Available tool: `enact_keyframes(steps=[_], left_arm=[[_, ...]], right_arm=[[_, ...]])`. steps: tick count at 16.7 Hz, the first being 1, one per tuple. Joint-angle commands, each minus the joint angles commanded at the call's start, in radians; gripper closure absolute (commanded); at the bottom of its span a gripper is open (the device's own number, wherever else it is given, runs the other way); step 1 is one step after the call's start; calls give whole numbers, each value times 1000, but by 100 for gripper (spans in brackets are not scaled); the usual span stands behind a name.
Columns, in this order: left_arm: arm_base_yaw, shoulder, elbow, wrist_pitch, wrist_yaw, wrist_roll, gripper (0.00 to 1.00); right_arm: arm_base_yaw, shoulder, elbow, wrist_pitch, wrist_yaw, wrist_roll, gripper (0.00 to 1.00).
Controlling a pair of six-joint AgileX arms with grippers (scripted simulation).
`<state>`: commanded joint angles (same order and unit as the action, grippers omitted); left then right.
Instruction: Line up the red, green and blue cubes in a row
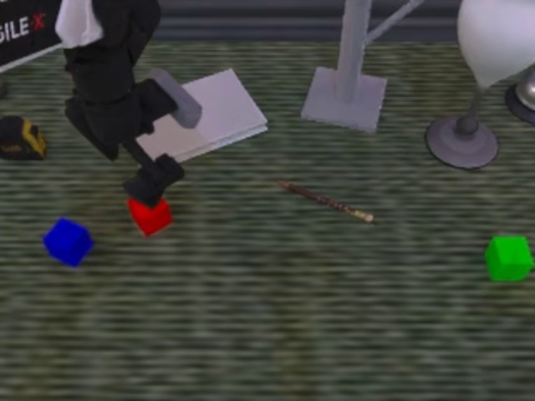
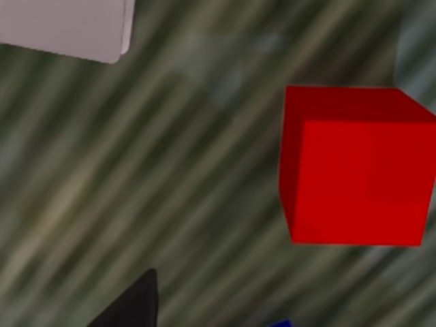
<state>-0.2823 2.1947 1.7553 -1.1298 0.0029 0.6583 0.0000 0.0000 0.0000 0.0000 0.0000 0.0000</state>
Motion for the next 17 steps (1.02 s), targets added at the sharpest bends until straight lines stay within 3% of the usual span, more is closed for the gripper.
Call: enact_keyframes(steps=[3,9,14,17], left_arm=[[-3,17,-28,40,0,3,0],[-4,112,-154,270,1,3,0],[-4,125,-167,290,1,4,0],[-4,125,-167,290,1,4,23]], right_arm=[[0,0,0,0,0,0,0],[0,0,0,0,0,0,0],[0,0,0,0,0,0,0],[0,0,0,0,0,0,0]])
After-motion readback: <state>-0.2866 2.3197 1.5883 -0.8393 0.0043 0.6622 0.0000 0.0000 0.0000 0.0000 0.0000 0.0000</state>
